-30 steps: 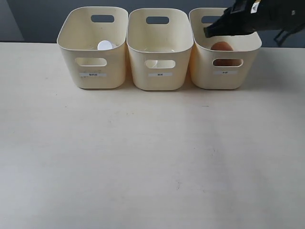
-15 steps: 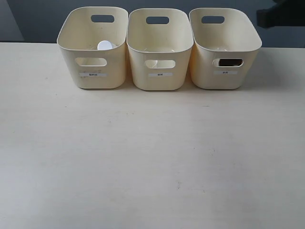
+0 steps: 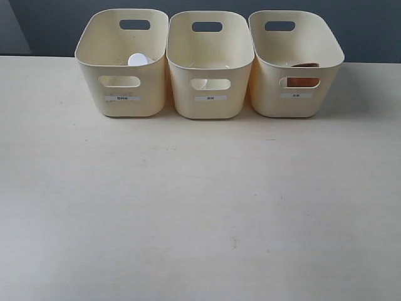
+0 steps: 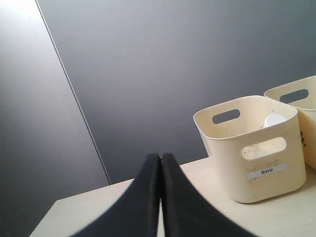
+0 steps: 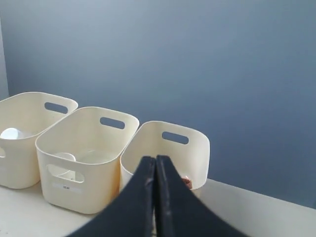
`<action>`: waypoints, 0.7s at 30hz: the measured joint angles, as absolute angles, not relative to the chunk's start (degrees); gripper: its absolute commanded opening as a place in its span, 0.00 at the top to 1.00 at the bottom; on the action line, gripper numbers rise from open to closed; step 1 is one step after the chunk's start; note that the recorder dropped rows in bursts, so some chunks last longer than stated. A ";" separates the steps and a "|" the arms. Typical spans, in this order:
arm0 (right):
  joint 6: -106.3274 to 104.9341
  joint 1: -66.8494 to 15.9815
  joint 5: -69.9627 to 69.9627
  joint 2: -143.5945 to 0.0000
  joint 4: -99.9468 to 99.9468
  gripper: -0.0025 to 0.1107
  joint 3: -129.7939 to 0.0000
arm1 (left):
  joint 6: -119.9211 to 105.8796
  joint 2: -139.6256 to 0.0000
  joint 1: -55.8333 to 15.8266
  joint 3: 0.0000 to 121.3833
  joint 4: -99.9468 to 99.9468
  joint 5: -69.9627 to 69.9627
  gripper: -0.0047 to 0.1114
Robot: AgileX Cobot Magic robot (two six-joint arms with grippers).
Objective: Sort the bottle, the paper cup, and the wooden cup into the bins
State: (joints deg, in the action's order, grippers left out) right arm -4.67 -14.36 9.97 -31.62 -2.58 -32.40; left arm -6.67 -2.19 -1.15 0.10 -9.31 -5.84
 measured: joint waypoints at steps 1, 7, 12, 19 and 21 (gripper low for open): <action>-4.67 -14.36 11.29 -30.32 -2.36 0.98 -32.09 | -6.67 -2.19 -1.15 0.10 -9.31 -5.84 0.96; -4.46 -14.36 19.19 -22.16 0.00 0.98 -30.27 | -6.67 -2.19 -1.15 0.10 -9.31 -5.84 0.96; -4.25 -14.36 26.21 -15.61 1.73 0.98 -30.06 | -6.67 -2.19 -1.15 0.10 -9.31 -5.84 0.96; -2.96 -13.32 30.16 -5.33 1.94 0.98 -28.88 | -6.67 -2.19 -1.15 0.10 -9.31 -5.84 0.96; -2.82 -11.77 30.27 -2.07 1.94 0.98 -28.09 | -6.67 -2.19 -1.15 0.10 -9.31 -5.84 0.96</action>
State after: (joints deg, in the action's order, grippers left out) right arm -2.82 -11.77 30.27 -2.07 1.94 -28.09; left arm -6.67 -2.19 -1.15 0.10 -9.31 -5.84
